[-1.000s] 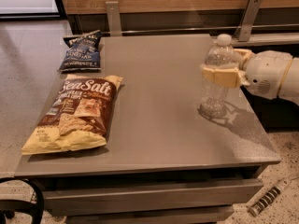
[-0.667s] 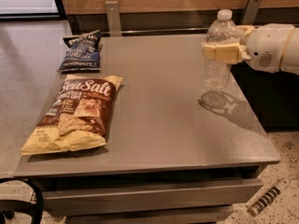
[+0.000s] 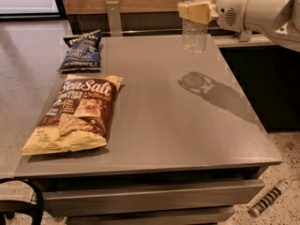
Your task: Move water bottle near blue chip bag
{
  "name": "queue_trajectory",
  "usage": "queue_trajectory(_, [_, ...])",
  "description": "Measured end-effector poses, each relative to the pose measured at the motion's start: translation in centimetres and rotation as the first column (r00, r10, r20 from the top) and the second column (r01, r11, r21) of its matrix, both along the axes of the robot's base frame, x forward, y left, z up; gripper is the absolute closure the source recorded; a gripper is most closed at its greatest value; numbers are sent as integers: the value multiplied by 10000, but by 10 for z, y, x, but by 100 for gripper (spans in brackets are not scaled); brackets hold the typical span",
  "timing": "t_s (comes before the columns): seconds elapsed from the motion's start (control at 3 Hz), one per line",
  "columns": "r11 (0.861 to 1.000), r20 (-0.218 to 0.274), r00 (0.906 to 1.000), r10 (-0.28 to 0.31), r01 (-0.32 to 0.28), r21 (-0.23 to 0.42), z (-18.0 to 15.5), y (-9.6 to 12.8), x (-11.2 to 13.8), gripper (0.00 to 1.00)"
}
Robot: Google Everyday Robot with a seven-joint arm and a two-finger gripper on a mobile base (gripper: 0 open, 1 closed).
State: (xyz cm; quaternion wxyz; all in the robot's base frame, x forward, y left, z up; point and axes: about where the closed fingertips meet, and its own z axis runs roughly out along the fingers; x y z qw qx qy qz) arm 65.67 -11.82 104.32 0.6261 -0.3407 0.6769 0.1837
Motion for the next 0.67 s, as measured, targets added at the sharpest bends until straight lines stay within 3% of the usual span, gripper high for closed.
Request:
queue_trajectory(0.33, [9983,278,9981,-544,538,238,7,36,47,100])
queue_trajectory(0.67, [9993,98,9994,-323,321,193,-3,76,70,100])
